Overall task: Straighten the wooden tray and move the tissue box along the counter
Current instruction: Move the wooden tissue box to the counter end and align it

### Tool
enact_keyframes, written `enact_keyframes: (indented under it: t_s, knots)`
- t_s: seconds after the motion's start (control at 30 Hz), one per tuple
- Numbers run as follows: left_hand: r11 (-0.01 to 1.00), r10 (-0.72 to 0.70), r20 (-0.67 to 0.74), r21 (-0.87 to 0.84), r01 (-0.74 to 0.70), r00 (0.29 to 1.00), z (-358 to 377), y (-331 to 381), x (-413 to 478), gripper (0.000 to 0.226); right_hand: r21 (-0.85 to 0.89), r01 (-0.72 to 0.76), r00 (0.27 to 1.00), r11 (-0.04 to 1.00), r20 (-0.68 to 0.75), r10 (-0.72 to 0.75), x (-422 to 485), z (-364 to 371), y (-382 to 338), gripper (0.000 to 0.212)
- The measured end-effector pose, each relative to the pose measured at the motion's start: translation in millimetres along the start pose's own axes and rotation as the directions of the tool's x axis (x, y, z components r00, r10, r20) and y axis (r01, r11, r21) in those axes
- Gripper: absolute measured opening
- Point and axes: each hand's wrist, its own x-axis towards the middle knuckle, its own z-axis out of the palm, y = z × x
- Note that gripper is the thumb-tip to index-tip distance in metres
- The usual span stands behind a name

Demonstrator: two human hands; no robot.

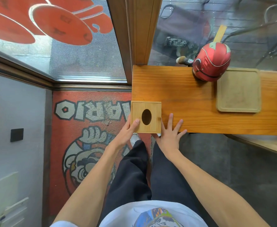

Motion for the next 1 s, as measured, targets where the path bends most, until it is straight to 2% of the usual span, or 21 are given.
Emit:
enact_keyframes:
  t_s: [0.2,0.27,0.37,0.43,0.5,0.57,0.63,0.8,1.0]
  knots:
    - [1.000,0.009,0.036,-0.022,-0.008,0.999,-3,7,-5,0.060,-0.017,0.001,0.999,1.000,0.055,0.000,0,-3,-1,0.090]
    - [0.999,0.016,0.026,-0.047,-0.015,1.000,-7,11,-7,0.060,0.005,0.024,0.994,1.000,0.102,-0.025,2,-8,2,0.096]
    - [0.998,0.063,0.006,-0.019,-0.063,0.998,-10,7,-9,0.063,0.220,0.047,0.979,0.974,0.185,-0.089,-1,-33,12,0.104]
    - [0.995,0.099,-0.028,0.008,-0.099,0.995,-9,0,-9,0.066,0.439,0.062,0.973,0.896,0.173,-0.152,-11,-51,15,0.097]
    - [0.993,0.120,-0.063,0.014,-0.119,0.991,-7,-5,-10,0.067,0.659,0.016,0.973,0.752,0.164,-0.165,-24,-62,9,0.082]
    - [0.993,0.118,-0.090,-0.012,-0.120,0.989,-5,-8,-10,0.067,0.788,-0.044,0.974,0.614,0.170,-0.148,-30,-65,-1,0.072]
    - [0.993,0.094,-0.093,-0.060,-0.100,0.991,-5,-12,-8,0.069,0.823,-0.068,0.976,0.564,0.171,-0.131,-32,-63,-9,0.070]
    - [0.964,-0.040,-0.087,-0.264,0.016,0.995,-4,-14,-3,0.056,0.799,-0.148,0.957,0.583,0.265,-0.120,-33,-55,-16,0.074]
    - [0.966,-0.064,-0.087,-0.255,0.039,0.994,-1,-15,2,0.061,0.810,-0.184,0.947,0.557,0.297,-0.119,-35,-54,-15,0.077]
